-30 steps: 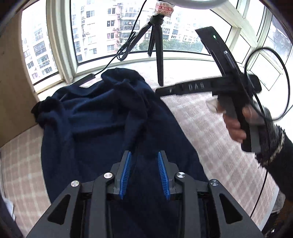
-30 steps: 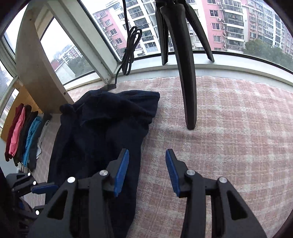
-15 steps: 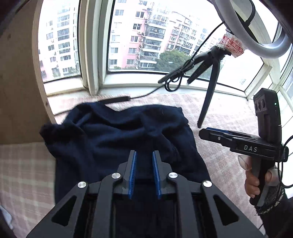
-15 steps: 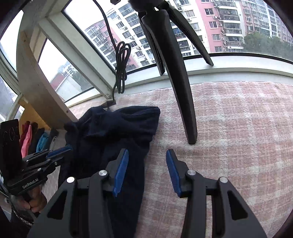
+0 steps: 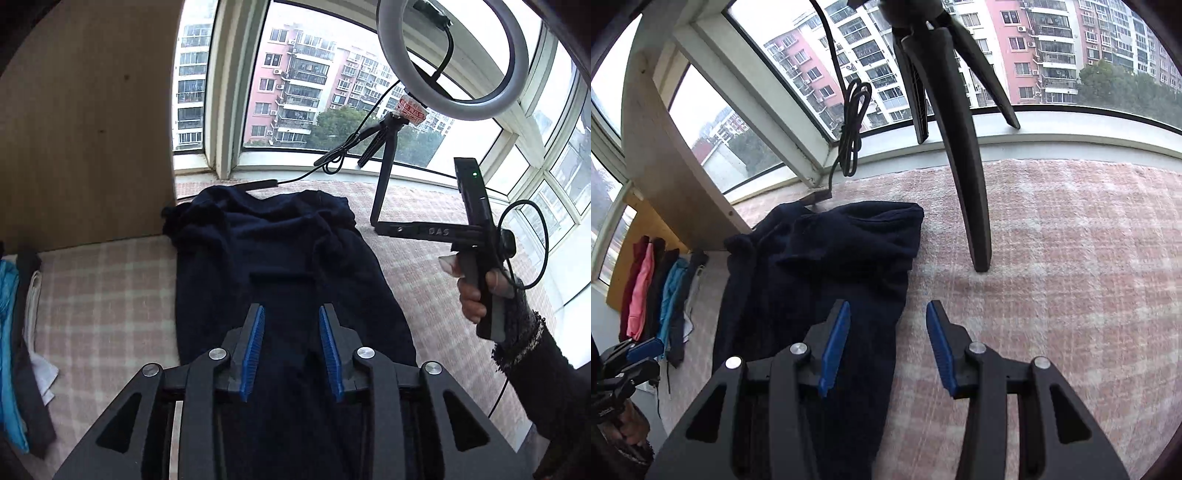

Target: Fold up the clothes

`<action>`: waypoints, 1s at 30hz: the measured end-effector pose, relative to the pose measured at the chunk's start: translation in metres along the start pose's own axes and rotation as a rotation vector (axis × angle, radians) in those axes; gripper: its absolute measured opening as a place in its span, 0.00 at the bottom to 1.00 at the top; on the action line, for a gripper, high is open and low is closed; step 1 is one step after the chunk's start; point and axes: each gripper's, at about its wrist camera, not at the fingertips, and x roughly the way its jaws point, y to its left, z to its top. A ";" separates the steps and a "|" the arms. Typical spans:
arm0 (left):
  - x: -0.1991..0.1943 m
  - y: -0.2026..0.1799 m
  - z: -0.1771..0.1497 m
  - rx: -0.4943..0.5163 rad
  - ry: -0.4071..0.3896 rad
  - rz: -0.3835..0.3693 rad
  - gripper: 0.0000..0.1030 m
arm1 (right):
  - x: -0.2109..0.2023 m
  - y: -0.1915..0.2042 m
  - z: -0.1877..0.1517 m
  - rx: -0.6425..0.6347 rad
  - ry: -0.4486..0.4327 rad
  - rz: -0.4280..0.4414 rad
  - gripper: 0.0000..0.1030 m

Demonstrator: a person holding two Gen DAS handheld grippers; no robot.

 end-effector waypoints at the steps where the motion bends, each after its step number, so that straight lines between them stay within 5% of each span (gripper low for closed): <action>1: -0.015 0.007 -0.010 -0.009 -0.003 0.012 0.29 | -0.016 0.000 -0.008 0.013 -0.004 0.040 0.41; 3: -0.043 0.020 -0.031 -0.028 -0.001 0.033 0.29 | -0.051 0.004 -0.025 0.027 -0.013 0.086 0.41; 9: -0.114 0.043 -0.098 -0.049 0.033 0.056 0.29 | -0.172 0.035 -0.097 0.001 -0.073 0.009 0.41; 16: -0.190 0.058 -0.182 -0.049 0.078 0.025 0.32 | -0.274 0.076 -0.244 0.062 -0.082 -0.072 0.46; 19: -0.198 0.053 -0.229 -0.077 0.139 -0.062 0.39 | -0.270 0.088 -0.329 0.124 -0.058 -0.118 0.50; 22: -0.173 0.031 -0.282 -0.088 0.257 -0.178 0.39 | -0.232 0.095 -0.396 0.175 0.062 -0.198 0.50; 25: -0.141 0.004 -0.322 -0.058 0.353 -0.196 0.38 | -0.206 0.101 -0.435 0.177 0.116 -0.234 0.50; 30: -0.112 -0.017 -0.354 -0.024 0.388 -0.131 0.38 | -0.186 0.106 -0.460 0.156 0.137 -0.266 0.50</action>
